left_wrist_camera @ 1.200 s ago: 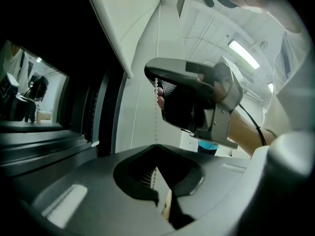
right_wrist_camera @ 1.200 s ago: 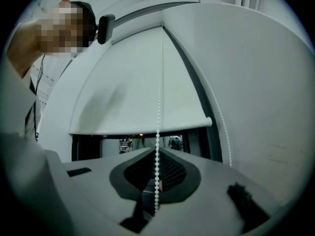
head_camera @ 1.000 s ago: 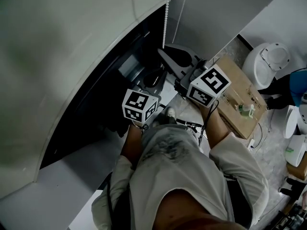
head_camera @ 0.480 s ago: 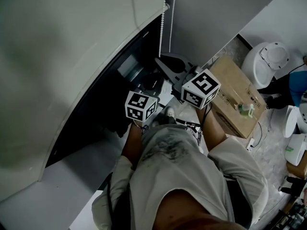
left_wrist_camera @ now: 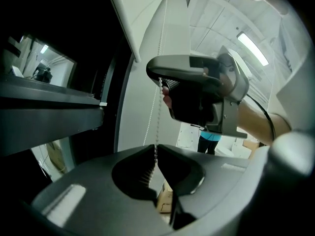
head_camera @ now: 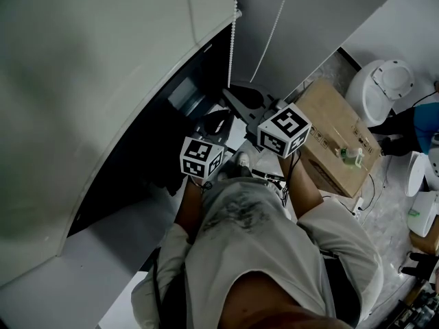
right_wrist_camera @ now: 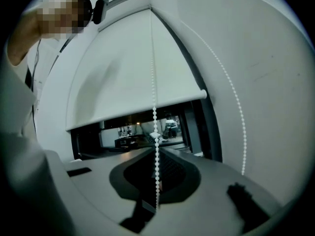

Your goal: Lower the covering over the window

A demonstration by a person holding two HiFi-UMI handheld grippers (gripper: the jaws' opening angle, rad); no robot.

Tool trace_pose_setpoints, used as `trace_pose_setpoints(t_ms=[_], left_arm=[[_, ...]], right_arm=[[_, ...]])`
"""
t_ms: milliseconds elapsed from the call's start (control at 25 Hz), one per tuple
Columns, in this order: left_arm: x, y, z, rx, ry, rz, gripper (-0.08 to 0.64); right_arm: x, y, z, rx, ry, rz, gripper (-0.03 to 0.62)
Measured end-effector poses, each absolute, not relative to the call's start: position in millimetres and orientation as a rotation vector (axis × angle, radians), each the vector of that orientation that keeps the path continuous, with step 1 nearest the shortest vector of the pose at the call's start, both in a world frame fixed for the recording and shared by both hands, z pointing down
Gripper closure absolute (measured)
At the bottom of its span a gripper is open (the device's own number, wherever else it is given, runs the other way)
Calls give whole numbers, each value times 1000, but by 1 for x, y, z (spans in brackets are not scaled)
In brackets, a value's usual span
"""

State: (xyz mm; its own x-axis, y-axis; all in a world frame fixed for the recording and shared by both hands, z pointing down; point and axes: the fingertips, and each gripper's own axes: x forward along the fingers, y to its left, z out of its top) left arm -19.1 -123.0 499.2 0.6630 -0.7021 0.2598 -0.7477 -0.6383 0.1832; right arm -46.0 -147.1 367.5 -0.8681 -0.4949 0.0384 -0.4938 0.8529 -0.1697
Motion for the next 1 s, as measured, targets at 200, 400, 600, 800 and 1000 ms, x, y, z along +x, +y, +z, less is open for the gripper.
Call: trace_pose_setpoints(t_ms=[200,400,600,800,1000], left_arm=[[-29,-109,469,2634,-1145,196,470],[-50,-102,402,2701,-1210,43,451],[-49,-126,304,2852,-1311,-120,446],[-32,-154,248,2942,-1280,-193,442],[-22,-165,227,2985,-1274,-211,534]], right_arm=[[-41,-150,367,-823,3007,-277,566],[-38,-153,368,-834,3004,-277,566],[-39,-148,366,-817,3014,-269,566],[-45,-141,366,-795,3033,-254,566],[-44,-139,365,-795,3039,-245,566]])
